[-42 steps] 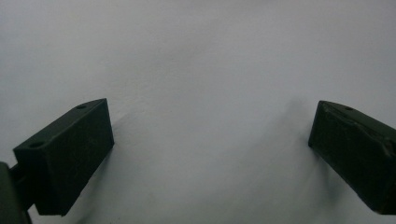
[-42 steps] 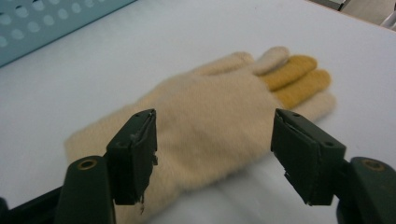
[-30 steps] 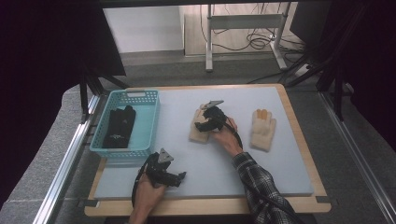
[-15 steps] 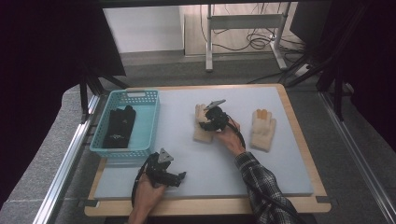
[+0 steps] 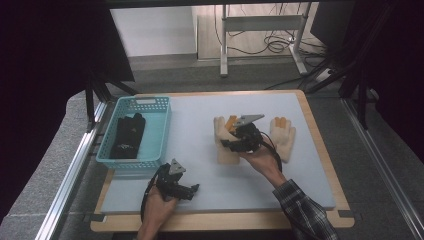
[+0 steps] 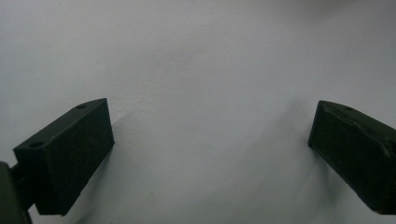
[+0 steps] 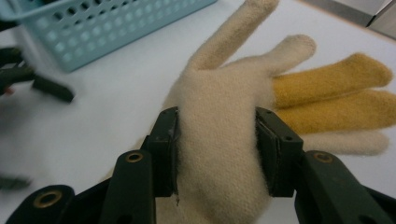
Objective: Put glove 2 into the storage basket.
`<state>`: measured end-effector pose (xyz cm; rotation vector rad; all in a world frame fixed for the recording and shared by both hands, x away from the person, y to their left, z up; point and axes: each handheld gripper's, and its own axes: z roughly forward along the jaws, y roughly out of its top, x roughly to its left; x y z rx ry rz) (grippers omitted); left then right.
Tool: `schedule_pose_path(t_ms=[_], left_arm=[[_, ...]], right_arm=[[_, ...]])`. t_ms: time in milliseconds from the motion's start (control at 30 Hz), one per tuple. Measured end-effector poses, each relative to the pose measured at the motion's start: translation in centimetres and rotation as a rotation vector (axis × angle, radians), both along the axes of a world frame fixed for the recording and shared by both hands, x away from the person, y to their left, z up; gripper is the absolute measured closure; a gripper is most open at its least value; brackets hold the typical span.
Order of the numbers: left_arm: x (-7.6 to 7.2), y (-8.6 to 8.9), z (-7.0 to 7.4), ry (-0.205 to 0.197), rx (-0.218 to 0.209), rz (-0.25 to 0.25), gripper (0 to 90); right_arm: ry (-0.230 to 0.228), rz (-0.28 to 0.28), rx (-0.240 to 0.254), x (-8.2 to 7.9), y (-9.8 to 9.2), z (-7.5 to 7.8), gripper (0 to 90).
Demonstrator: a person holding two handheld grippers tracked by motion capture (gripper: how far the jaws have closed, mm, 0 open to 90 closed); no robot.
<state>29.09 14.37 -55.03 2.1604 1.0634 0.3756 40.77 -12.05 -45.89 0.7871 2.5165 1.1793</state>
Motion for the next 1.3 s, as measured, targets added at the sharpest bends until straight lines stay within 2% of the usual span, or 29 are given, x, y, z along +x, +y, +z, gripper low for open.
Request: schedule_pose_path(t_ms=[233, 300, 400, 533, 633, 733, 900, 1100, 1200, 1267, 1300], left_arm=[[0.0, 0.0, 0.0, -0.001, 0.0, 0.0, 0.2], [0.0, 0.0, 0.0, -0.001, 0.001, 0.0, 0.2], [0.0, 0.0, 0.0, 0.0, -0.001, 0.002, 0.2], [0.0, 0.0, 0.0, 0.0, -0.002, 0.002, 0.2], [0.0, 0.0, 0.0, 0.0, -0.001, 0.002, 0.2], [0.0, 0.0, 0.0, -0.001, -0.001, 0.002, 0.2], [0.0, 0.0, 0.0, -0.001, -0.001, 0.003, 0.2], [0.0, 0.0, 0.0, -0.001, -0.001, 0.002, 0.2], [0.0, 0.0, 0.0, -0.001, 0.0, 0.002, 0.2], [0.0, 0.0, 0.0, -0.001, 0.0, 0.002, 0.2], [0.0, 0.0, 0.0, -0.001, 0.0, 0.002, 0.2]], right_arm=[[0.037, 0.006, -0.037, -3.7, -1.3, -3.2, 51.8], [0.033, 0.002, -0.032, -4.4, -1.5, -4.4, 47.3], [0.051, 0.005, -0.023, -4.6, -1.8, -4.9, 41.8], [0.067, -0.021, 0.018, -4.1, -2.9, -4.4, 35.5], [0.064, -0.045, 0.009, -3.8, -3.6, -4.3, 35.3], [0.054, -0.084, -0.014, -3.1, -4.9, -4.2, 40.7], [0.066, -0.135, -0.009, -1.8, -7.4, -4.0, 54.9], [0.052, -0.207, -0.023, -0.5, -10.9, -2.9, 71.0], [0.038, -0.267, -0.028, 0.3, -13.0, -2.2, 73.7], [0.035, -0.284, -0.028, 0.5, -13.6, -2.1, 74.0], [0.031, -0.346, -0.036, 1.2, -15.5, -1.8, 74.2]])
